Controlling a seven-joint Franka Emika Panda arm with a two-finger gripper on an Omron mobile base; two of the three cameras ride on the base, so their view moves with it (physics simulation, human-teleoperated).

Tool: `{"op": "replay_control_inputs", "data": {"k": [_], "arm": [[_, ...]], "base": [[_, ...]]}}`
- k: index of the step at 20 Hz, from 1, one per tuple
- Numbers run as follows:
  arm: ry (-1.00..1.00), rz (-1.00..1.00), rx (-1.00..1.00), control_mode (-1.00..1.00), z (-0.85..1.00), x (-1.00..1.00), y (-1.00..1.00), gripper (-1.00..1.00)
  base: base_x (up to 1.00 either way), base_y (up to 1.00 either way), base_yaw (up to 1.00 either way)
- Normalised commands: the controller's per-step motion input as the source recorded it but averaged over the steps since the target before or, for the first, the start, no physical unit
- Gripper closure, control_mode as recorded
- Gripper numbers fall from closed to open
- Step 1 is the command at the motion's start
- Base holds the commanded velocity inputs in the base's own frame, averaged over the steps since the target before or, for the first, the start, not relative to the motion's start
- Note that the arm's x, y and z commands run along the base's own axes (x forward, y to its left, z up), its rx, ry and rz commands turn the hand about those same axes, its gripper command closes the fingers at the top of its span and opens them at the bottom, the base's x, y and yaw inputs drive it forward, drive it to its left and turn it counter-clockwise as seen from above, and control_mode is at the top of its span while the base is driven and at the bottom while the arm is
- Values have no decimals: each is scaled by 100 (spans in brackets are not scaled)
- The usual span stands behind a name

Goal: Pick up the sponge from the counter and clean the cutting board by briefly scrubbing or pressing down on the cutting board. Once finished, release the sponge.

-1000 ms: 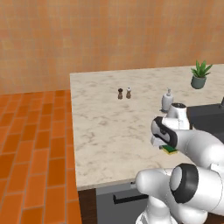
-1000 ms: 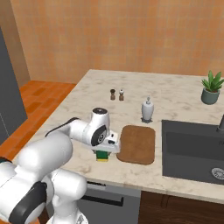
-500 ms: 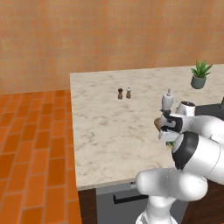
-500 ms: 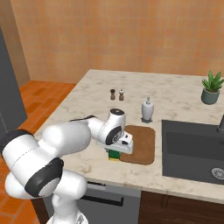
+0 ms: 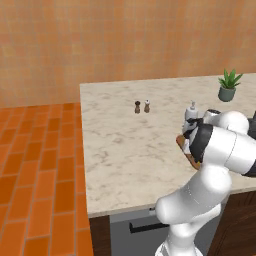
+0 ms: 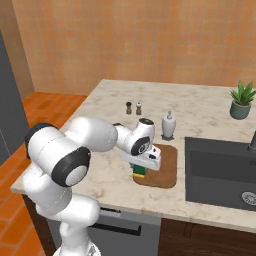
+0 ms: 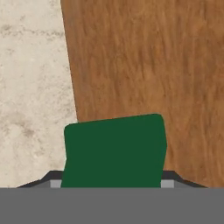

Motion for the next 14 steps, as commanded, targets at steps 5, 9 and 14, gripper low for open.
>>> {"op": "replay_control_inputs", "data": {"k": [5,9,14], "arm": [[0,-2,0,-100,-39,2,0,100],[-4,-3,0,-100,-74,-2,1,100],[-4,0,0,-100,-70,12,0,100]], "base": [[0,0,0],[0,0,0],[0,0,0]]}}
